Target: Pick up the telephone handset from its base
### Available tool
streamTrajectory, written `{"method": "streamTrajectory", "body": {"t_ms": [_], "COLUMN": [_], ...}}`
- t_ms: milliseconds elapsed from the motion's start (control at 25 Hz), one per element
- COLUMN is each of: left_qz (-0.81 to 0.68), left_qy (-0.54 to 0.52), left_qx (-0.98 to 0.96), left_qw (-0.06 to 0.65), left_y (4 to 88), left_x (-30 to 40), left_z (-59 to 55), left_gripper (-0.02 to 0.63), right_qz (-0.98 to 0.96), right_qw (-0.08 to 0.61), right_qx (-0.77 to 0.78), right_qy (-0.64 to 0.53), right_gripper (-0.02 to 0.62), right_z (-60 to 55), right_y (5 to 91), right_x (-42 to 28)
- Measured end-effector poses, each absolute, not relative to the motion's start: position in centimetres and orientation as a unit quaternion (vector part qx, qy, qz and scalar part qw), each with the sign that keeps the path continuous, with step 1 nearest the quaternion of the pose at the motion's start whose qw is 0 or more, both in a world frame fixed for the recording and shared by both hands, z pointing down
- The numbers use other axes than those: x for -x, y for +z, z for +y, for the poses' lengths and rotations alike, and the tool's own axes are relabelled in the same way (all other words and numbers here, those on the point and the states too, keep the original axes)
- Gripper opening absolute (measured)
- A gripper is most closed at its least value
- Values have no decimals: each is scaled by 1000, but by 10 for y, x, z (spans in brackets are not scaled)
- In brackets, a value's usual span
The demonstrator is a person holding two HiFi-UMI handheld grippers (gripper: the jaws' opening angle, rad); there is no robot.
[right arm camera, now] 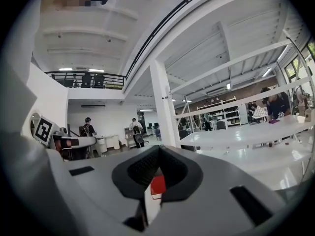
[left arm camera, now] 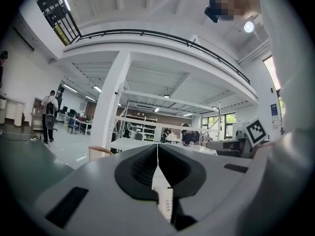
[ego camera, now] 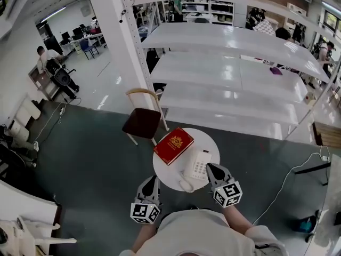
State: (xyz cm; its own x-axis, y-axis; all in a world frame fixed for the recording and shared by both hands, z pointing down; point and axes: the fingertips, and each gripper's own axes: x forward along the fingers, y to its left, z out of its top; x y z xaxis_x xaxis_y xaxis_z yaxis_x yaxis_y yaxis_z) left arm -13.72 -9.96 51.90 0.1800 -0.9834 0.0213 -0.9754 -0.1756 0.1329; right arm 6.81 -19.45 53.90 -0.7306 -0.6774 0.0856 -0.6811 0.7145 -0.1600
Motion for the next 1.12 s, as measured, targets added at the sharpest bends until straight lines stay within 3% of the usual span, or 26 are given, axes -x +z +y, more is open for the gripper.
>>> {"method": "streamTrajectory", "body": {"t_ms": [1120], "left_qz": [-597], "left_qy": [-23], "left_qx": [-799], "left_qw": [75], "left_y": [517], "left_x": [162], "left_z": [-153], "left_gripper": [21], "right_qz": [-911], "right_qw": [21], "right_qx": [-395], "right_qy": [116], "right_gripper": [9], "right_z": [-225], "right_y": [544], "right_x": [-35]}}
